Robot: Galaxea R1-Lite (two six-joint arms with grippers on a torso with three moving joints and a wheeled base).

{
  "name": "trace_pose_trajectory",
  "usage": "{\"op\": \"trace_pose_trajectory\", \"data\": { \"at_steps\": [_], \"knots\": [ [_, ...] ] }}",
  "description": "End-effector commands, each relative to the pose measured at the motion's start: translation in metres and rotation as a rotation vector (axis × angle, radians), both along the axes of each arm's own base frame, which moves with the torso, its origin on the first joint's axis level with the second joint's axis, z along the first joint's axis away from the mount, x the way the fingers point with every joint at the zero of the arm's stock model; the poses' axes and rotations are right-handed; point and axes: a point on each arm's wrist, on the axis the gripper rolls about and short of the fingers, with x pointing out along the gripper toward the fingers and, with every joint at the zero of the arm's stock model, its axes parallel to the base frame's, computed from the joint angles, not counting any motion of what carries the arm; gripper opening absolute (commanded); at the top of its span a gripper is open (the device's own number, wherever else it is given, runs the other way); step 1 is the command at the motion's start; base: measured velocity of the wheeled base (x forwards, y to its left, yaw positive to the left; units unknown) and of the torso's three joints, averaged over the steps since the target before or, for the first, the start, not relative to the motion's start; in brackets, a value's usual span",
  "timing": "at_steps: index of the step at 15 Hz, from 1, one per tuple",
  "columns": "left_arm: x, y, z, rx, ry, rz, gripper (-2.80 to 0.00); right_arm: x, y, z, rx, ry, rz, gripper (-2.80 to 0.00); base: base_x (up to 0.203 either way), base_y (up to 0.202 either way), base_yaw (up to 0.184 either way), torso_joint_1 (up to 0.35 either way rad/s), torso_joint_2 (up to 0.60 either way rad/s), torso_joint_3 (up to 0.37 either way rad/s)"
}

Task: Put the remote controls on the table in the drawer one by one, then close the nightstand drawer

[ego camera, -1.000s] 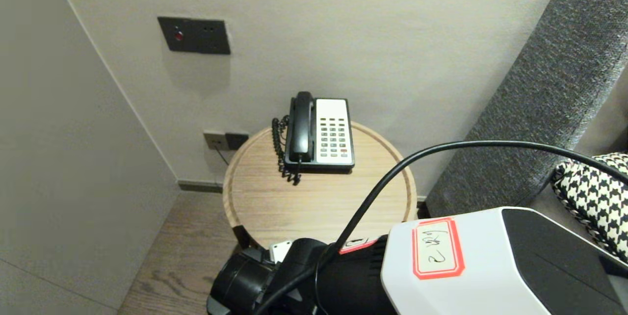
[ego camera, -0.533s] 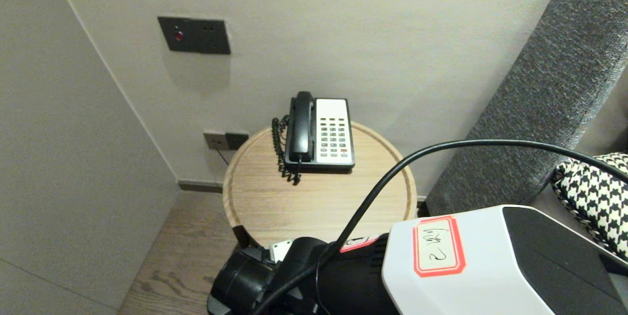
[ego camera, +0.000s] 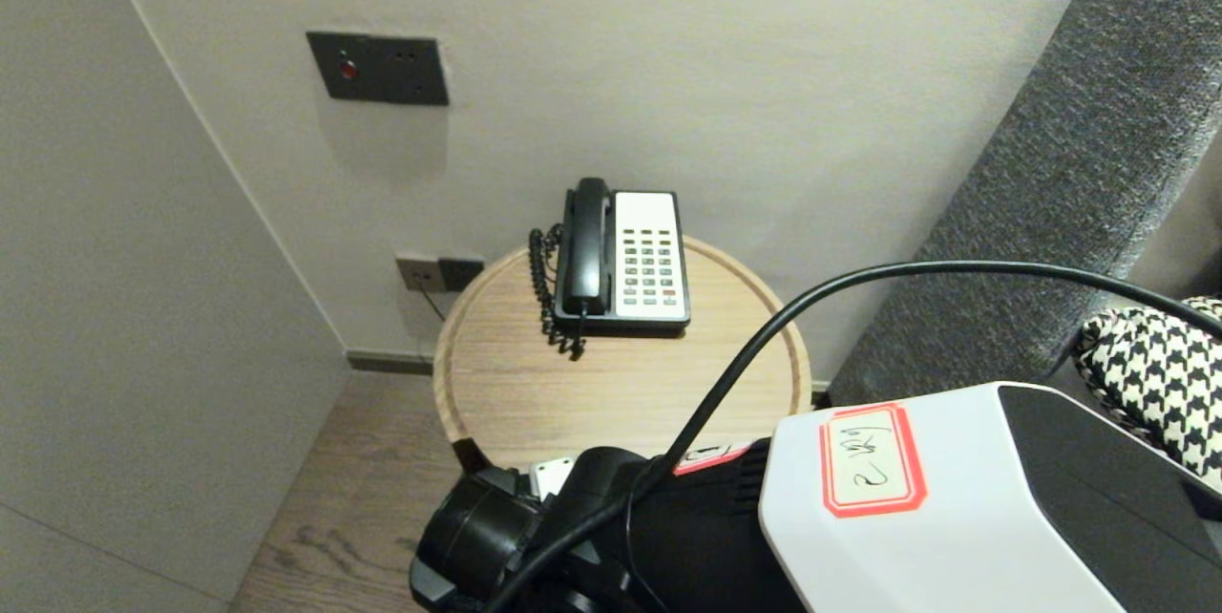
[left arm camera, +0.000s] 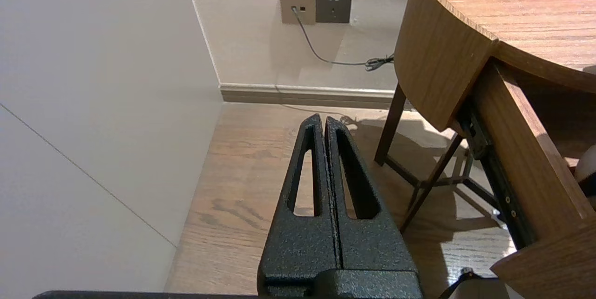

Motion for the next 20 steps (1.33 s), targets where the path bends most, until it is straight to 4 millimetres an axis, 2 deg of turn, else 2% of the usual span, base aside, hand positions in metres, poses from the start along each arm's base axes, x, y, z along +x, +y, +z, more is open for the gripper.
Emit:
{"op": "trace_pose_trajectory", "data": {
  "at_steps": [1,3,9,12,15,20],
  "knots": [
    [0.000,0.000,0.000,0.000,0.000,-0.001,-2.80,0.000,-0.002,0.005,0.010,-0.004,-0.006,0.00,0.000,0.000,0.000,0.000,0.00,0.000],
    [0.000,0.000,0.000,0.001,0.000,-0.001,-2.80,0.001,-0.003,0.007,0.011,-0.005,-0.008,0.00,0.000,0.000,0.000,0.000,0.00,0.000],
    [0.000,0.000,0.000,0.000,0.000,0.001,-2.80,-0.007,-0.018,0.042,0.068,-0.028,0.001,0.00,0.000,0.000,0.000,0.000,0.00,0.000],
    [0.000,0.000,0.000,0.000,0.000,-0.001,-2.80,-0.011,-0.027,0.050,0.076,-0.025,0.006,0.00,0.000,0.000,0.000,0.000,0.00,0.000],
    [0.000,0.000,0.000,0.000,0.000,-0.001,-2.80,-0.012,-0.041,0.064,0.099,-0.017,0.009,0.00,0.000,0.000,0.000,0.000,0.00,0.000],
    [0.000,0.000,0.000,0.001,0.000,-0.001,-2.80,-0.024,-0.075,0.097,0.159,0.015,0.020,0.00,0.000,0.000,0.000,0.000,0.00,0.000]
  ]
}}
